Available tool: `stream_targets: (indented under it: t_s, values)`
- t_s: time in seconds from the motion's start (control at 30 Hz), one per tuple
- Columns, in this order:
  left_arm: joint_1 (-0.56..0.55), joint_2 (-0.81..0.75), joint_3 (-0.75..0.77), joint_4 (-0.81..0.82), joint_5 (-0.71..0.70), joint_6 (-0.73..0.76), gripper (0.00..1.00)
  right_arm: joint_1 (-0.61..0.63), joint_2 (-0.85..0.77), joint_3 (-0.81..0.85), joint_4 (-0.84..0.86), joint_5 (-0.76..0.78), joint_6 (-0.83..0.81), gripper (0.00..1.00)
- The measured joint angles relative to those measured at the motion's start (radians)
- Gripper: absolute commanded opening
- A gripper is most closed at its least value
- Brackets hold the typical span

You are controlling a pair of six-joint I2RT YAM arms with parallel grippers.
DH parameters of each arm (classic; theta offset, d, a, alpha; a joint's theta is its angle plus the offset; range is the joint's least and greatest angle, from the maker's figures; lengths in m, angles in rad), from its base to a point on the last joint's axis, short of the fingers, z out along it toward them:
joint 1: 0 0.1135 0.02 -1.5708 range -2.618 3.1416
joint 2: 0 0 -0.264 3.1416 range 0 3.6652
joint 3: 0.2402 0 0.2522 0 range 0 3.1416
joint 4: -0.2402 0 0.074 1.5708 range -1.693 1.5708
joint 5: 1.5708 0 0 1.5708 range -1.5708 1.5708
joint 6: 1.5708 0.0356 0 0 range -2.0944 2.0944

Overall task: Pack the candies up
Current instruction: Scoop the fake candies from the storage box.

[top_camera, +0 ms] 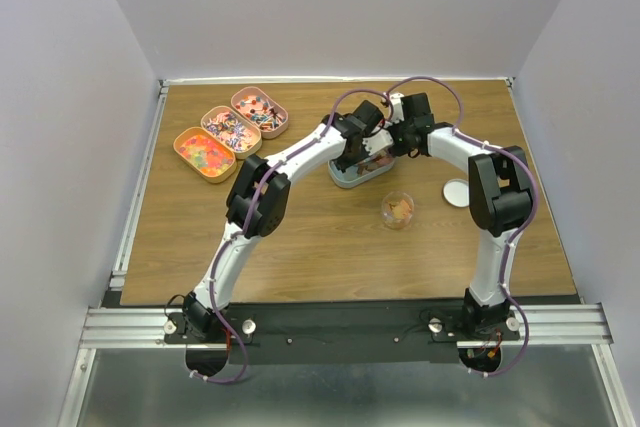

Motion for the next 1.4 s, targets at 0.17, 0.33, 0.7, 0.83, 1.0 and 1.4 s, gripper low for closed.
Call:
stream_targets:
  t_s: [0.17,0.33,0.7,0.83,1.0,1.4]
  values:
    - [-0.006,-0.01,-0.057,0.06,0.008,0.017,0.0,-0.003,0.0,-0.002,0.0,0.0,-0.005,0.01]
    - [0.003,-0.05,-0.169,0.132,0.037,0.026,0.0,-0.008,0.0,-0.006,0.003,-0.029,-0.011,0.01]
    - [0.023,-0.091,-0.24,0.207,0.119,0.027,0.0,-0.015,0.0,-0.011,0.012,-0.056,-0.014,0.02]
    - [0.031,-0.099,-0.249,0.212,0.127,0.026,0.0,-0.015,0.0,-0.011,0.013,-0.055,-0.014,0.13]
    - [0.039,-0.122,-0.256,0.205,0.127,0.027,0.0,-0.015,-0.001,-0.011,0.016,-0.055,-0.007,0.28]
    - [0.051,-0.203,-0.275,0.199,0.126,0.029,0.0,-0.015,-0.046,-0.011,0.016,-0.047,0.006,0.42]
